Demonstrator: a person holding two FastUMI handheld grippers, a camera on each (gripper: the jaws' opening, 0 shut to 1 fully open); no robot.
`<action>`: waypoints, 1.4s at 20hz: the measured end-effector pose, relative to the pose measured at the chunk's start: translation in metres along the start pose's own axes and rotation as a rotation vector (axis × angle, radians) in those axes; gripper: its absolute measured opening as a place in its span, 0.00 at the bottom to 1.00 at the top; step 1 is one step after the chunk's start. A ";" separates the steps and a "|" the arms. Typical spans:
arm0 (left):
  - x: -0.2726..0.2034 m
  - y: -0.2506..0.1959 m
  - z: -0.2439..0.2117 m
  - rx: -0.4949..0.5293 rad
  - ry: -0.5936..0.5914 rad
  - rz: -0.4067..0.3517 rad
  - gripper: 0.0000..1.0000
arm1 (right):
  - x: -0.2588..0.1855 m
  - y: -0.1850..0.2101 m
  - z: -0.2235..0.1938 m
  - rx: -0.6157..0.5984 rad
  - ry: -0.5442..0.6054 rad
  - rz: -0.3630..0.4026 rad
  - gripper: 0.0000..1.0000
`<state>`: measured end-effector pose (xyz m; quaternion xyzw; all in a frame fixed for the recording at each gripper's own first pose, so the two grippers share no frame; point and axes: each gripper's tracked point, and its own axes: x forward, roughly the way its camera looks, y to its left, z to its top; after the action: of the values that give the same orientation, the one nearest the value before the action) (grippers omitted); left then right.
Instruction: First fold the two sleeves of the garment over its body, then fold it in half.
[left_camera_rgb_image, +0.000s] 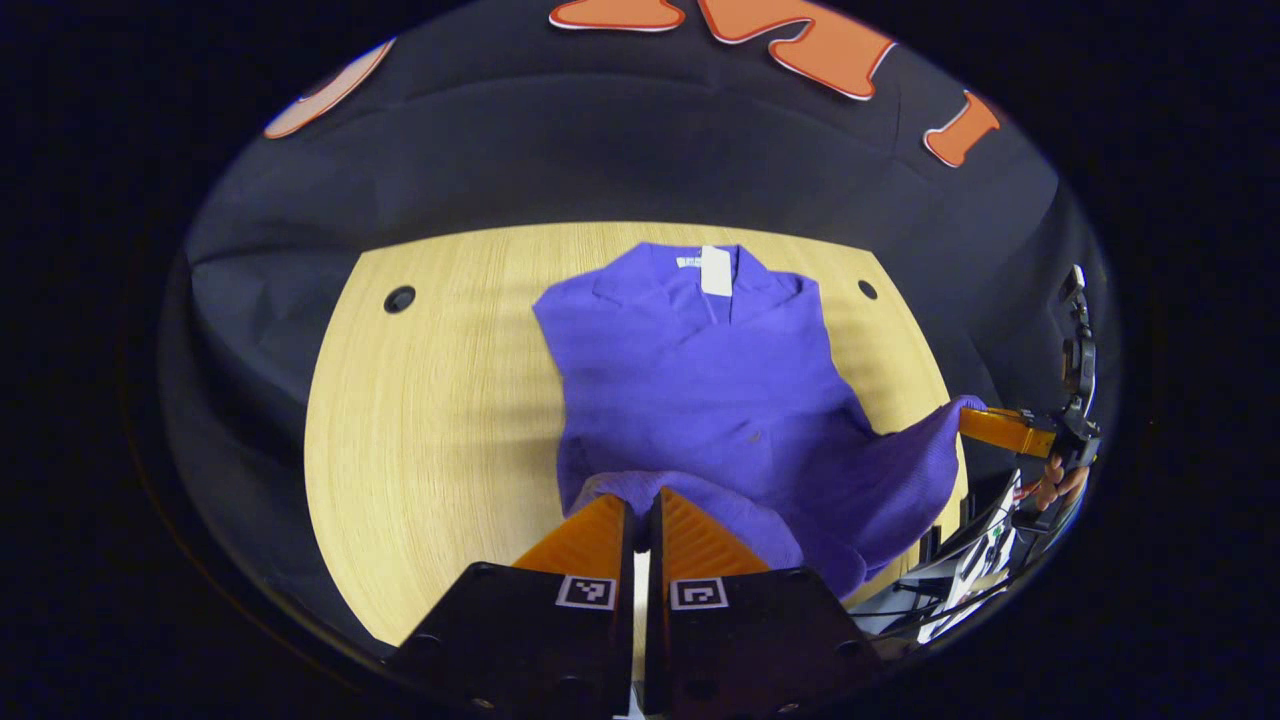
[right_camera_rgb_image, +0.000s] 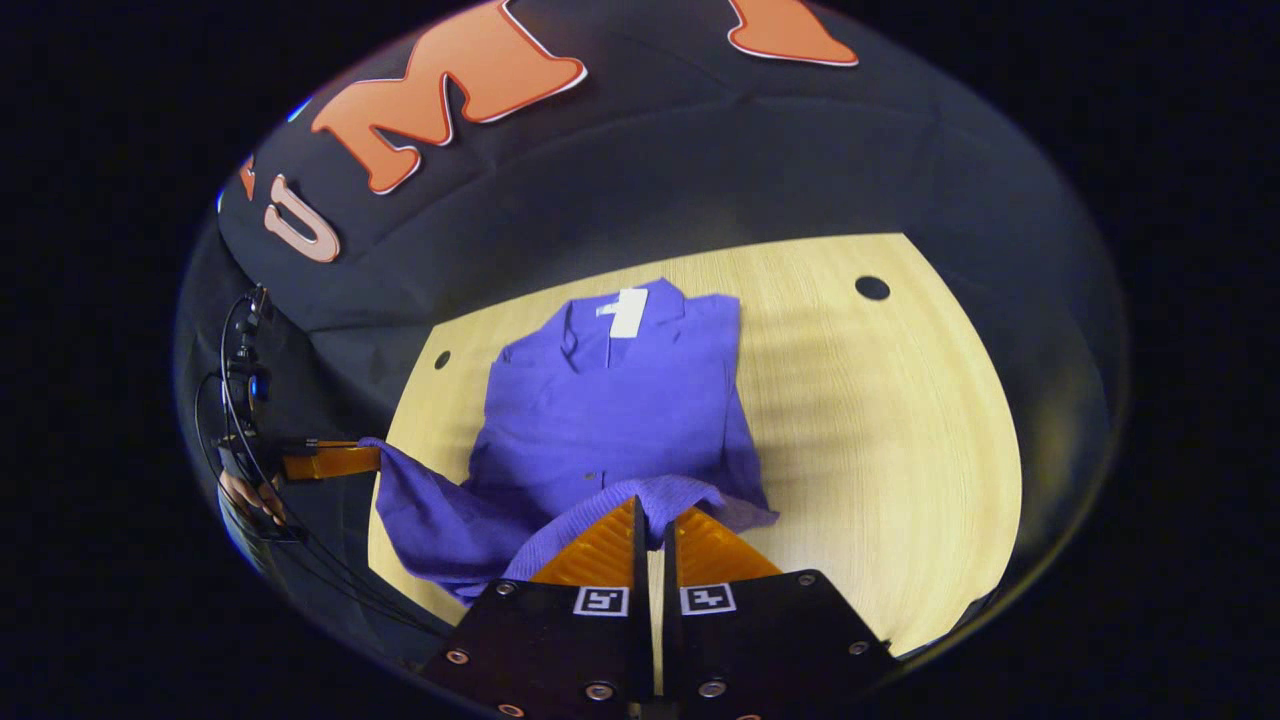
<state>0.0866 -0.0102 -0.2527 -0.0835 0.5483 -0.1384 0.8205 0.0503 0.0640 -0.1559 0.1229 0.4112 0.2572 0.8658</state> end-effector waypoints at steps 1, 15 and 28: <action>0.002 0.000 0.013 0.001 -0.010 0.006 0.06 | 0.005 -0.001 0.012 0.001 -0.015 -0.002 0.04; 0.059 0.054 0.218 0.091 -0.210 0.178 0.06 | 0.097 -0.010 0.196 0.005 -0.150 -0.027 0.04; -0.010 0.093 0.240 0.061 -0.542 0.323 0.82 | 0.072 -0.016 0.198 -0.111 -0.291 -0.085 0.58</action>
<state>0.3169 0.0780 -0.1782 -0.0047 0.3113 0.0047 0.9503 0.2475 0.0901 -0.0840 0.0935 0.2713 0.2223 0.9318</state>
